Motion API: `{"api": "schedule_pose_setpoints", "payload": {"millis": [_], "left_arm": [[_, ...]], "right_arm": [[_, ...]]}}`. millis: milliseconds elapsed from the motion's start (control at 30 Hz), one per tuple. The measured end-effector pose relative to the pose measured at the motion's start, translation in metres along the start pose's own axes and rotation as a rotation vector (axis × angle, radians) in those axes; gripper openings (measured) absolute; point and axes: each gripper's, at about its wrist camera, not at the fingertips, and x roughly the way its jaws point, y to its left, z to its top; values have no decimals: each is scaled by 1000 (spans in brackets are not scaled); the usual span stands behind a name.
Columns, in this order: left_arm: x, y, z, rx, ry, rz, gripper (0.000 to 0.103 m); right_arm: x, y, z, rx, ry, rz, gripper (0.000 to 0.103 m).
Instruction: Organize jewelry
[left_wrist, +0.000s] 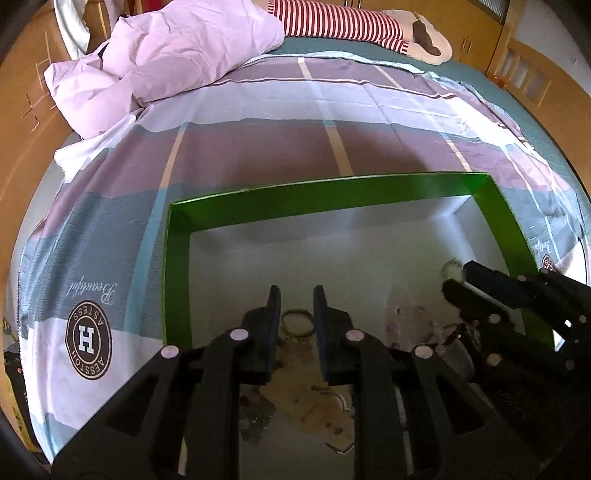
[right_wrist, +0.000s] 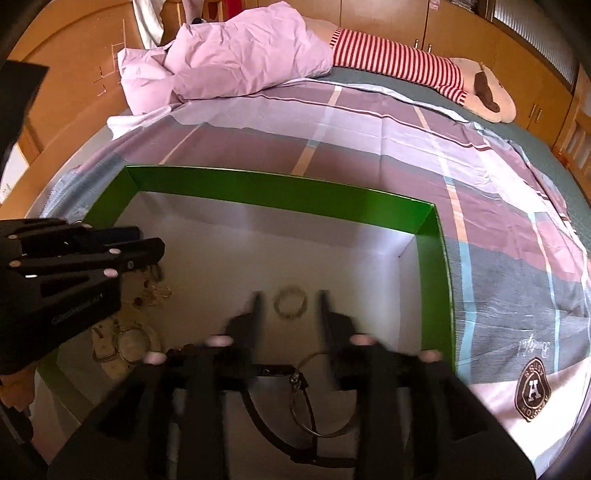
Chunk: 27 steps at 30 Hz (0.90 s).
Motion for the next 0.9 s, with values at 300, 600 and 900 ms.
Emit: {"api": "schedule_pose_setpoints", "payload": {"millis": [300,600,900], "left_arm": [[-44,-8,-4,13,-86,35,61],[-114,-13,-32,-3,-222,71,96],[-108,-8,-59,-27,-186,52,99]], "right_arm": [[-57,-5,-6,48,-92,14,70],[-106,2,-27,83,-136,-46,99],[-99,9,-46,76,-89,-80,99]]}}
